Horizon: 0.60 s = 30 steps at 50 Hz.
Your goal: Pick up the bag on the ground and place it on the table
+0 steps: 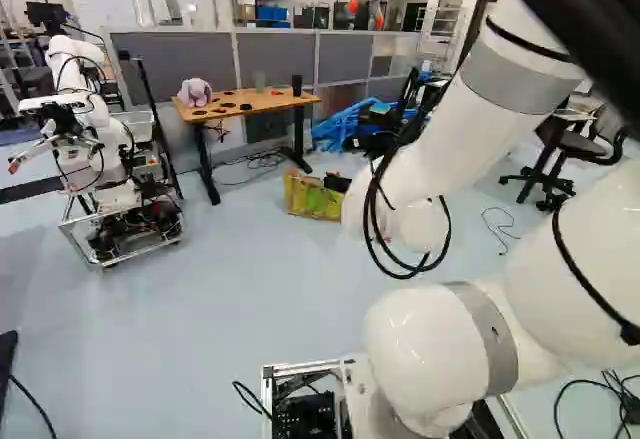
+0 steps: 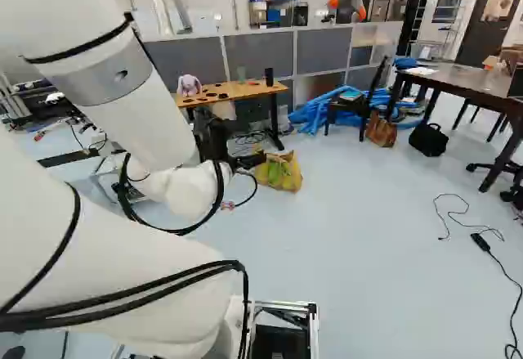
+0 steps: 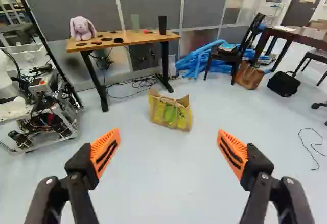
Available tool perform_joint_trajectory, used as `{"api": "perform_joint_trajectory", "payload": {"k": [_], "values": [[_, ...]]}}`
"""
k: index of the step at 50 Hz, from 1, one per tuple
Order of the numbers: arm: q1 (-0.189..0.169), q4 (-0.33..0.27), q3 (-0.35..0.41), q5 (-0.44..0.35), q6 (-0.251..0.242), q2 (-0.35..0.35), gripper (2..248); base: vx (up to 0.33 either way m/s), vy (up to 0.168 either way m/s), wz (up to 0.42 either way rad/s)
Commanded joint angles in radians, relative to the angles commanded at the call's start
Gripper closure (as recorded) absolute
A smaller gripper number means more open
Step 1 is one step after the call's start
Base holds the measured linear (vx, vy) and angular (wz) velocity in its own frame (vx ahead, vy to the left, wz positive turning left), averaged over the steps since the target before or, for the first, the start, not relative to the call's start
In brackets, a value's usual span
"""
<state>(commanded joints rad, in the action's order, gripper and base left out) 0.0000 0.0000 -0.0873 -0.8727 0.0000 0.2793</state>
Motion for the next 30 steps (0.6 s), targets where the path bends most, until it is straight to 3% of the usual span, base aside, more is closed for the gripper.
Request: {"api": "perform_joint_trajectory", "payload": {"k": [7, 30], "values": [[0.0, 0.0, 0.0, 0.0, 0.0, 0.0, 3, 0.124, -0.001, -0.004], [0.0, 0.0, 0.0, 0.0, 0.0, 0.0, 3, 0.283, 0.003, -0.008]]}}
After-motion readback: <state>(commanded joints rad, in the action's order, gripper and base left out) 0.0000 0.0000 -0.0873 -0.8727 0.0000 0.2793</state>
